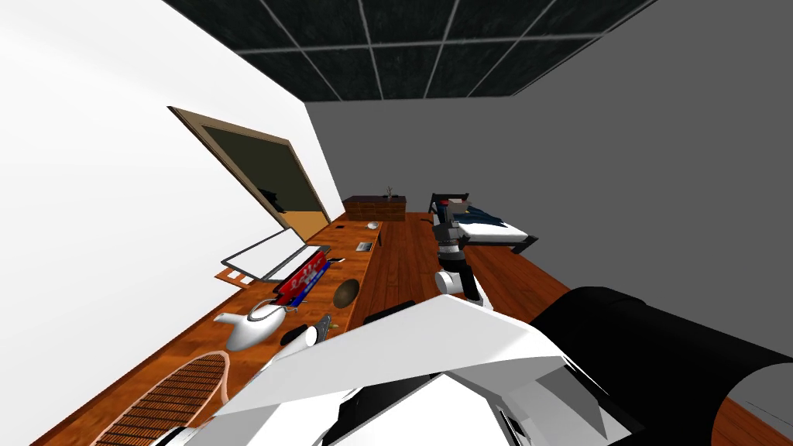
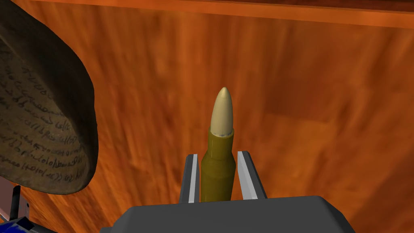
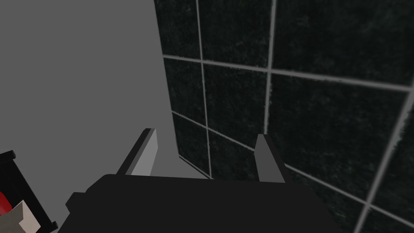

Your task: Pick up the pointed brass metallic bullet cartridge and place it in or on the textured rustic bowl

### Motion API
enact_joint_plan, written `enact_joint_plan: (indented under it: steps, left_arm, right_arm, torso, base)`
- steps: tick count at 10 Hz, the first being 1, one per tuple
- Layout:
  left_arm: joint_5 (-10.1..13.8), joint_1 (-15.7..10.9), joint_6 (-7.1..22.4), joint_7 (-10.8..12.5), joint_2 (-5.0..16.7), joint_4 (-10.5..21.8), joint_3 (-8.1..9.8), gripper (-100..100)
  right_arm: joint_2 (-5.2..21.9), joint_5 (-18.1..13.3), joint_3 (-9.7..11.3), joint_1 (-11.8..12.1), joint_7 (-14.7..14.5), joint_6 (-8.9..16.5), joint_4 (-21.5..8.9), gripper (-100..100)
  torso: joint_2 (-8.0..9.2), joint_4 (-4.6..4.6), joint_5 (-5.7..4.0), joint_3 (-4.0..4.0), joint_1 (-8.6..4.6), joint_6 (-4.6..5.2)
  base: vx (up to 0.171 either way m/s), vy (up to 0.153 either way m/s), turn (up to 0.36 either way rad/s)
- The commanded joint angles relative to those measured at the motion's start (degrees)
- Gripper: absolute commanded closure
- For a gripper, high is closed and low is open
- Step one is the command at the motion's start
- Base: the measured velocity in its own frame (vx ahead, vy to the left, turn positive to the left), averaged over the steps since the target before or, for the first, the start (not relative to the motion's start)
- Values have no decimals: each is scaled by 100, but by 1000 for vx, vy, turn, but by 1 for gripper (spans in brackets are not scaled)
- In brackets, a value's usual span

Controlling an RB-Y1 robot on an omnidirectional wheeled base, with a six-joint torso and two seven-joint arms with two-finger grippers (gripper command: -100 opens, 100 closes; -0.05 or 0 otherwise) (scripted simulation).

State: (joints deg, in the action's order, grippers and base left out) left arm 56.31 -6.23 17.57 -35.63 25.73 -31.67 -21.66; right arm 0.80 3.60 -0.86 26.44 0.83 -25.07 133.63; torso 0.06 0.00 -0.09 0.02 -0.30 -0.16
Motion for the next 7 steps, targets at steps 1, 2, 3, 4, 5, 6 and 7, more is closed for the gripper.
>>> enact_joint_plan:
  steps: [1,2,3,4,5,6,7]
  left_arm:
    - [205,-23,127,-101,160,-87,-60,100]
    - [295,-29,171,-148,224,-122,-87,100]
    - [255,-27,126,-129,177,-82,-68,100]
    - [274,-30,134,-152,181,-79,-70,0]
    - [403,-132,192,-307,314,-105,-127,100]
    - [464,-166,219,-379,359,-111,-158,100]
    - [532,-203,251,-459,407,-117,-194,100]
  right_arm:
    - [0,0,0,0,0,0,0,0]
    - [0,0,0,0,0,0,0,0]
    - [0,0,0,0,0,0,0,0]
    - [0,0,0,0,0,0,0,0]
    - [1,0,0,0,0,0,0,0]
    - [0,0,0,0,0,0,0,0]
    - [-1,0,1,0,0,0,0,0]
  torso:
    - [0,0,0,0,0,0]
    - [1,0,0,1,-4,0]
    - [5,0,1,2,-4,1]
    - [1,0,3,1,7,2]
    - [-4,-1,5,-2,15,2]
    - [-2,0,1,-1,-8,3]
    - [7,1,-2,4,-37,5]
  base:
    - [-21,-71,47]
    - [-35,-62,22]
    - [-18,-26,6]
    - [-3,-6,1]
    - [-18,-84,65]
    - [-46,-161,83]
    - [-47,-151,68]
